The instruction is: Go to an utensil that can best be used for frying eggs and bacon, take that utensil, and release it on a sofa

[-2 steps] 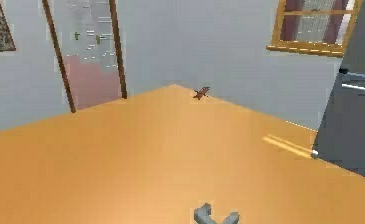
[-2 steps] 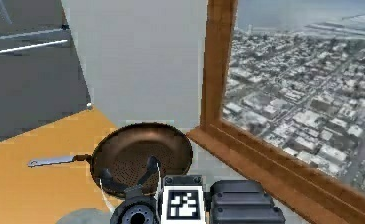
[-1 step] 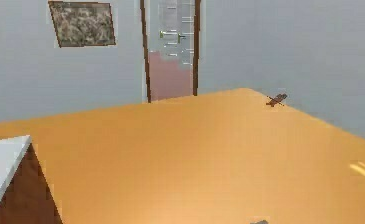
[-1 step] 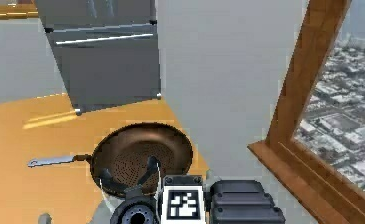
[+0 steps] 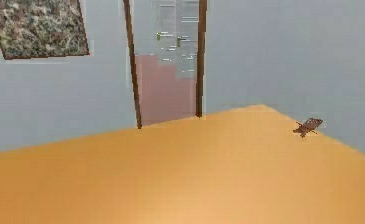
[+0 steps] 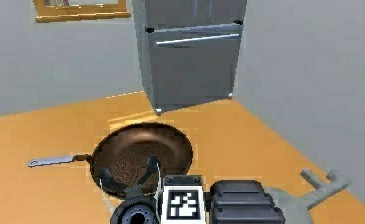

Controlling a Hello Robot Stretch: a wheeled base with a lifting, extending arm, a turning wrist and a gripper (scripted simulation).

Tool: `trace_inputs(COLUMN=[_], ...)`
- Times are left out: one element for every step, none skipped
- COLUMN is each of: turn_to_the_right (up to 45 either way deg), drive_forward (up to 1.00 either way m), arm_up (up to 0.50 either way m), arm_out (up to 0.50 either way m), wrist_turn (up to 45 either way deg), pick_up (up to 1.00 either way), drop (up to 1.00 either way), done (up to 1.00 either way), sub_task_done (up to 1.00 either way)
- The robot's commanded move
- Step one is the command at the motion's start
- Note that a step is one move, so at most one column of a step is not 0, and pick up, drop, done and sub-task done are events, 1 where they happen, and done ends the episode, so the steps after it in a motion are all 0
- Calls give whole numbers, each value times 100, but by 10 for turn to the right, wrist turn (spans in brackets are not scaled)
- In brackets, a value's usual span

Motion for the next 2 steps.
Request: trace_inputs(turn_to_the_right=[0,0], drive_forward=[100,100], arm_up=[0,0], arm_out=[0,0], wrist_turn=[0,0], pick_up=[0,0], drop=[0,0], done=[0,0], sub_task_done=[0,0])
